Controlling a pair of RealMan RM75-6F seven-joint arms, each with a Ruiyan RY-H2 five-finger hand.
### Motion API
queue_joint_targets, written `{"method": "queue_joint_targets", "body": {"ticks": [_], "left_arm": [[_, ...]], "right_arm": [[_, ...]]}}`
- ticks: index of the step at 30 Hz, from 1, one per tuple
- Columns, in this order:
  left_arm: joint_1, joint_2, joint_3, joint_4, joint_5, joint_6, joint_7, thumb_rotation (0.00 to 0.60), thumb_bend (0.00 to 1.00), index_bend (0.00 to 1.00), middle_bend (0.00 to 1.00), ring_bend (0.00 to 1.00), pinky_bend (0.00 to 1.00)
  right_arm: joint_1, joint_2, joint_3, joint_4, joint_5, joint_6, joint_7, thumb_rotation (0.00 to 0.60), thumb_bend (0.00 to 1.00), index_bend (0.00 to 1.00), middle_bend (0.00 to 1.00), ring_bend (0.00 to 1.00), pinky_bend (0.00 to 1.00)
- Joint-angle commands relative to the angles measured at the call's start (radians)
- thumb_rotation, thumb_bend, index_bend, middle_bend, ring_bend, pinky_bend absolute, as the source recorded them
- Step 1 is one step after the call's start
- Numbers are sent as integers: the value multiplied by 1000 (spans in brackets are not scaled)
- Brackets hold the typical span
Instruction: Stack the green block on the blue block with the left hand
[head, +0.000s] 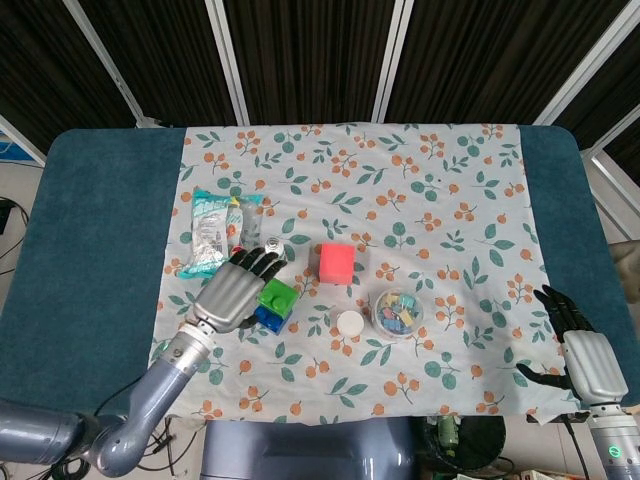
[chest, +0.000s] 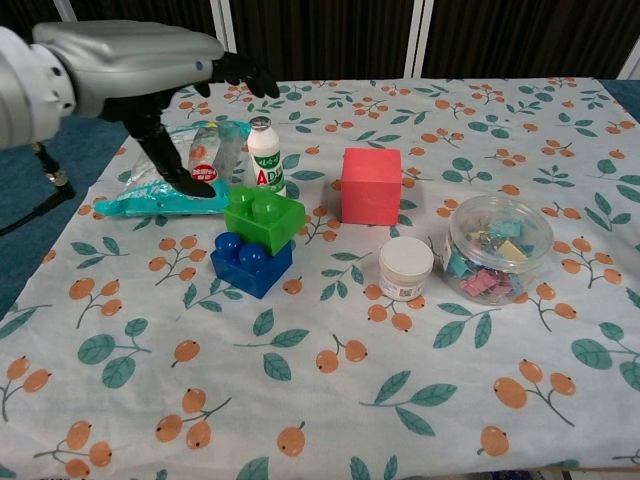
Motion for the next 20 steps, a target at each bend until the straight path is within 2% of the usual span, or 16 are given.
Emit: {"method": "queue_joint_targets", "body": {"ticks": [1,2,5,10,16,20], "left_arm": [[156,109,132,-15,227,95,-156,600,73,79,69,48,176],[194,127,163,3,281,119,-191,600,60,52,43,27,156],[275,146,213,56,374,175,-267,600,45,1,1,0,64],[417,142,268,176,468,268,-374,600,37,0,0,0,0],[536,103,264,320,529,367,-452,600,36,0,0,0,0],[586,95,240,373,522,375,-511,600,36,0,0,0,0]], "right_arm": [[0,-1,0,0,0,0,-2,600,103,0,0,0,205],[0,-2,0,0,0,0,-4,600,103,0,0,0,205],[0,-2,0,0,-1,2,-9,600,102,0,0,0,205],[-1,-4,0,3,-4,5,-15,600,101,0,0,0,205],[-2,-7,-1,10,-12,12,-22,600,99,0,0,0,205],[-2,-9,-1,13,-14,14,-25,600,99,0,0,0,205]]}}
